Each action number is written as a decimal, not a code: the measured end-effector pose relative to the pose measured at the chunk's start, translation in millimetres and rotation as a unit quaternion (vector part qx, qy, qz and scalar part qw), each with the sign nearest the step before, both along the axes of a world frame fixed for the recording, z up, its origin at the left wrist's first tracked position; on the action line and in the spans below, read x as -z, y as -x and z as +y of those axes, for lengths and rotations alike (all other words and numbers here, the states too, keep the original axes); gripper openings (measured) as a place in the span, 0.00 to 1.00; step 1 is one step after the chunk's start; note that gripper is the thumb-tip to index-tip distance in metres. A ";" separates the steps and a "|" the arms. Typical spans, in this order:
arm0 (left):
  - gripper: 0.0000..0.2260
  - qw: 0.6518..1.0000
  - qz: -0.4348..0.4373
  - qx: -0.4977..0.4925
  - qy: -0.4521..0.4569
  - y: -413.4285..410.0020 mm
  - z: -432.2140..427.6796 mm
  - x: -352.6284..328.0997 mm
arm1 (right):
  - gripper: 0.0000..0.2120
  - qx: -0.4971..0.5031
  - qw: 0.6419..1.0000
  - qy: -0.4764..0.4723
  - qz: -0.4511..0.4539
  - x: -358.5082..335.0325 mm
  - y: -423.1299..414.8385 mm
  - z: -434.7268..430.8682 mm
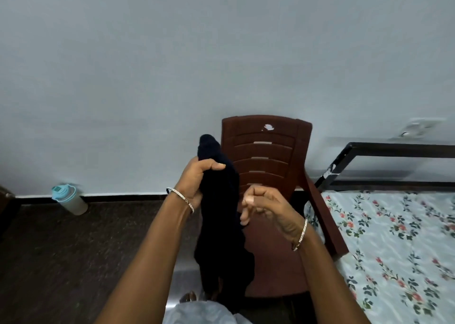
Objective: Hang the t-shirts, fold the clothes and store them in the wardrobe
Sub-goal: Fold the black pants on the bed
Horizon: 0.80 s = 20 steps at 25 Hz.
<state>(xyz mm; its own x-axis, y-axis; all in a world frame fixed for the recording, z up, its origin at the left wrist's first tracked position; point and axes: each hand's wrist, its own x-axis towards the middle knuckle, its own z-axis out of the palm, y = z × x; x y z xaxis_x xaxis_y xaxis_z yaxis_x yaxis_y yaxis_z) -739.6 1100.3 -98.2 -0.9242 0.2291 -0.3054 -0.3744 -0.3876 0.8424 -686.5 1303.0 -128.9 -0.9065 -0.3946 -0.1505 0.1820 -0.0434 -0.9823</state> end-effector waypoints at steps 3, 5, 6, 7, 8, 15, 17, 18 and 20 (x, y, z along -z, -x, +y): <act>0.14 0.988 0.080 0.109 0.072 -40.3 28.9 -35.7 | 0.21 0.142 0.984 -0.038 0.099 -34.3 -22.2 25.3; 0.14 0.966 0.135 0.199 0.097 -64.8 42.3 -56.1 | 0.25 0.146 0.976 -0.048 0.157 -61.1 -38.1 40.3; 0.12 0.953 0.164 0.232 0.103 -76.9 48.6 -68.1 | 0.24 0.124 0.975 -0.054 0.174 -73.0 -47.0 46.5; 0.10 0.944 0.192 0.248 0.103 -88.3 55.2 -79.7 | 0.20 0.099 0.975 -0.063 0.186 -83.8 -57.0 53.4; 0.11 0.940 0.208 0.250 0.103 -99.6 62.3 -91.5 | 0.15 0.087 0.975 -0.069 0.191 -92.7 -66.8 60.3; 0.11 0.930 0.281 0.210 0.111 -137.8 96.5 -141.4 | 0.21 0.123 0.975 -0.102 0.156 -123.4 -132.5 109.0; 0.11 0.930 0.287 0.207 0.097 -143.7 104.7 -154.2 | 0.23 0.090 0.977 -0.158 0.114 -122.7 -151.6 124.4; 0.14 0.935 0.282 0.197 0.083 -144.8 108.4 -160.3 | 0.23 0.083 0.974 -0.188 0.098 -121.2 -161.9 131.7; 0.15 0.943 0.276 0.177 0.059 -144.6 111.2 -171.8 | 0.23 0.096 0.964 -0.234 0.084 -115.9 -184.2 145.5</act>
